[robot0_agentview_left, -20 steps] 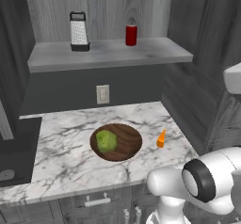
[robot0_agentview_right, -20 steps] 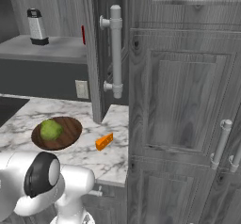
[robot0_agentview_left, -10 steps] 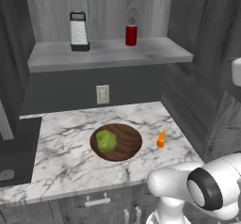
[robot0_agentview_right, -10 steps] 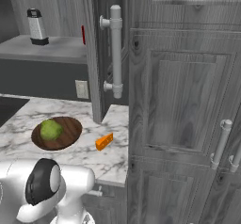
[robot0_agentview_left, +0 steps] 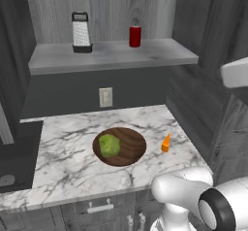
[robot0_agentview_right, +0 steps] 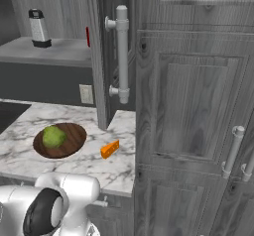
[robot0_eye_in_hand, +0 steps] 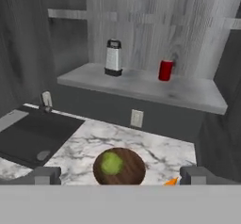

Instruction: Pick the cheese from the fridge and the cheese grater from the cabinet and place them next to the salad bowl.

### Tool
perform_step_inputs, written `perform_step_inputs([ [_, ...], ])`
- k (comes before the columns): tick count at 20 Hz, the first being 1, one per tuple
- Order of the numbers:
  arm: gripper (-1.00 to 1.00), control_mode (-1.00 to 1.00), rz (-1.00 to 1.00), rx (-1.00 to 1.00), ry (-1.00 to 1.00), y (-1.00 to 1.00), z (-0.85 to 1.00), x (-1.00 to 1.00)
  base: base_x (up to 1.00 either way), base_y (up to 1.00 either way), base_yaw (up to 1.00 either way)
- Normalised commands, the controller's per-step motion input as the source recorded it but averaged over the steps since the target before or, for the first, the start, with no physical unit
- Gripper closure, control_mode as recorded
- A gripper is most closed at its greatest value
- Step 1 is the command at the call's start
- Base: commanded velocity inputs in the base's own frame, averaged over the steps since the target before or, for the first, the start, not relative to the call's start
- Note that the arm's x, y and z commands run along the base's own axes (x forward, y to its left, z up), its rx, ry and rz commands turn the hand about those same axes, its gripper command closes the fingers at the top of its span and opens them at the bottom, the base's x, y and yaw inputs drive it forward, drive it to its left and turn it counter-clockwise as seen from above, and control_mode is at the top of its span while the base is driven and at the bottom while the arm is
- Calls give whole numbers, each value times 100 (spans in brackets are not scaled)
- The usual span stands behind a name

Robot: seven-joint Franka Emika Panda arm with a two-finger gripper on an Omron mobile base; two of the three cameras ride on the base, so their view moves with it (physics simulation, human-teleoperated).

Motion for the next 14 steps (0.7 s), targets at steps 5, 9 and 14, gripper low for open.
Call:
perform_step_inputs([
  [5,-100,-100,7,0,-39,12,-58,49,0,0,0],
  [9,-100,-100,8,0,-38,13,-65,59,0,0,0],
  [14,-100,-100,9,11,-14,9,-6,63,0,0,0],
])
